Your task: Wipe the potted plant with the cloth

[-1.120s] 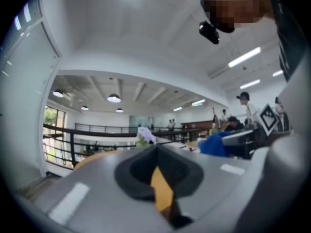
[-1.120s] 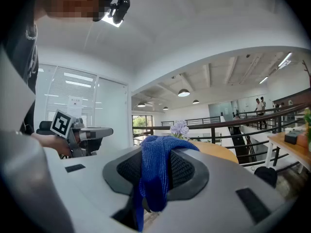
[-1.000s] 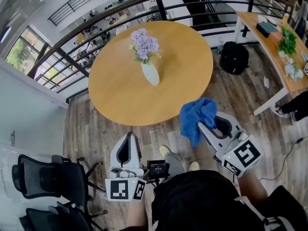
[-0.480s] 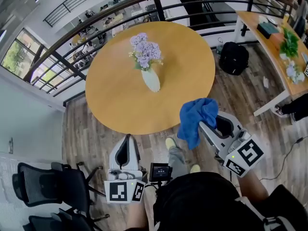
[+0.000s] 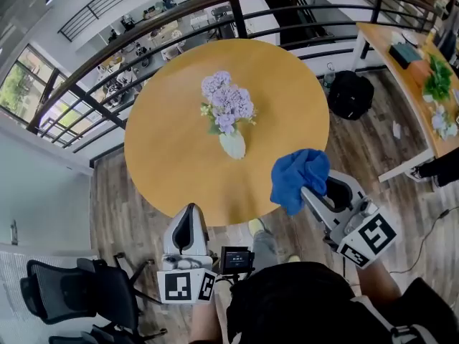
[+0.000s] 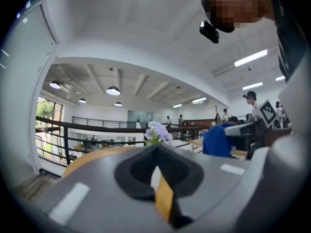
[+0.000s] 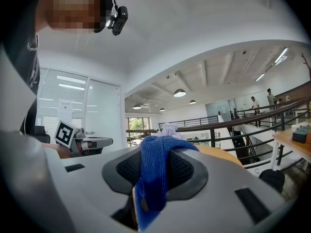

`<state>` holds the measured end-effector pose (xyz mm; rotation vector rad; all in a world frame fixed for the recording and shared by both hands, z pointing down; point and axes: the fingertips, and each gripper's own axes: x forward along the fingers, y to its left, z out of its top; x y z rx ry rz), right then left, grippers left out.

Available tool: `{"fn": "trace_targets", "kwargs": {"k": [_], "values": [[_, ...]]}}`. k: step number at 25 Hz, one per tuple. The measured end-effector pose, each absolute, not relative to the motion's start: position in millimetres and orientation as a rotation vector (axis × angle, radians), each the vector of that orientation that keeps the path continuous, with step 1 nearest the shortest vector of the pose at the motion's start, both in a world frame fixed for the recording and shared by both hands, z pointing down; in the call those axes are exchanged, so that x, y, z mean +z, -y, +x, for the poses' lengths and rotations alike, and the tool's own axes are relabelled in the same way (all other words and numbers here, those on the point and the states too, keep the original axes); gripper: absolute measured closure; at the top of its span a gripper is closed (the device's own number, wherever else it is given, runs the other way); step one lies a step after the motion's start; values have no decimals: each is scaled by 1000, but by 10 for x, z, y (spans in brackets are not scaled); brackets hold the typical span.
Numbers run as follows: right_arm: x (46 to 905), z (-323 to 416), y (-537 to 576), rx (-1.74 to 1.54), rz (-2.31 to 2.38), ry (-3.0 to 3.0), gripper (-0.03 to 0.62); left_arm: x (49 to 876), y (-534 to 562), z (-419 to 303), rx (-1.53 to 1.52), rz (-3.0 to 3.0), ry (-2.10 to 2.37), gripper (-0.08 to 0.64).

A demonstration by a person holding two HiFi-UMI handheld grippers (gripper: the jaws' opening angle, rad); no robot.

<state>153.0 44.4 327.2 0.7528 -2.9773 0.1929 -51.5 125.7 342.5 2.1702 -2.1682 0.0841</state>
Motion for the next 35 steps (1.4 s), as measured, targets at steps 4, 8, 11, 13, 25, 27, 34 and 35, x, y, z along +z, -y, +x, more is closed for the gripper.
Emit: {"fn": "trace_targets", "kwargs": {"k": [4, 8, 11, 13, 25, 27, 34, 35], "values": [[3241, 1420, -255, 189, 795, 2969, 472, 3441, -1005, -635, 89, 2209, 2133, 565], [3218, 1274, -69, 180, 837, 2957, 472, 3423, -741, -786, 89, 2251, 2093, 565], [3196, 1160, 66, 166, 872, 2945, 472, 3418, -563, -918, 83, 2279, 2067, 565], [3188, 1096, 157, 153, 895, 2933, 472, 3428, -445, -1006, 80, 2296, 2053, 565], [3166, 975, 508, 93, 1072, 2824, 472, 4153, 282, -1034, 191, 2505, 1710, 323], [3107, 1005, 536, 92, 1096, 2822, 472, 4374, 412, -927, 228, 2550, 1624, 213], [3033, 1006, 631, 71, 1114, 2829, 472, 4878, 814, -609, 293, 2694, 1435, 129], [3032, 996, 650, 75, 1113, 2830, 472, 4931, 878, -578, 302, 2703, 1418, 129]]}}
